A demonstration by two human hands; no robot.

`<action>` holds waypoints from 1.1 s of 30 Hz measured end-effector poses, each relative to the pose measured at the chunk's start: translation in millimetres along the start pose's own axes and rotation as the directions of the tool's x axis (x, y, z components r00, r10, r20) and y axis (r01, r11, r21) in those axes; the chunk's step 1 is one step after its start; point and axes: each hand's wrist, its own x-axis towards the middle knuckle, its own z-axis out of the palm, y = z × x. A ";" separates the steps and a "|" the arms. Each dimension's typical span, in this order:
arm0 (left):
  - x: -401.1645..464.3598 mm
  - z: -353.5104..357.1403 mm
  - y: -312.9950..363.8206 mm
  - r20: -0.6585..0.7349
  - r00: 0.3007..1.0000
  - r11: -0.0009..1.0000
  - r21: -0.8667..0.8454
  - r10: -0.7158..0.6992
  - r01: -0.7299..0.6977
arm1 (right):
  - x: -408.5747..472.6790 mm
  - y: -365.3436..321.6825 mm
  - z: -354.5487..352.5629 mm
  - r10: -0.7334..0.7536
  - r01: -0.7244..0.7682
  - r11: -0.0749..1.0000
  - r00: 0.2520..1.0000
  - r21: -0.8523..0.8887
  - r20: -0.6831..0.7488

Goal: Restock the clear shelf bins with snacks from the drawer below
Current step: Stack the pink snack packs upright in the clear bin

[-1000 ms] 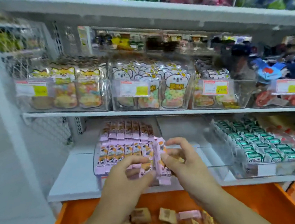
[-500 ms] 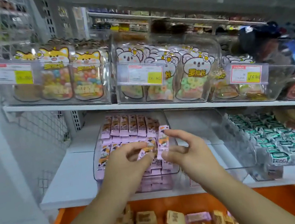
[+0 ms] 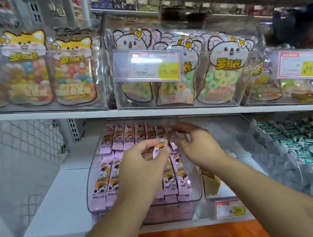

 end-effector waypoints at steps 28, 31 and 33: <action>1.5 -8.1 -3.9 0.015 0.999 0.998 -0.053 -0.037 0.037 | 6.5 -4.1 2.8 -0.040 0.022 0.985 0.994 -0.170 -0.102; 1.5 -8.5 -3.2 0.014 0.999 0.997 -0.060 -0.040 0.040 | 8.1 -1.9 7.1 -0.007 -0.006 0.998 0.981 -0.070 -0.193; 1.6 -8.6 -2.7 0.011 0.999 0.997 -0.064 -0.041 0.041 | 8.7 -2.9 7.9 0.059 -0.058 0.998 0.973 0.014 -0.224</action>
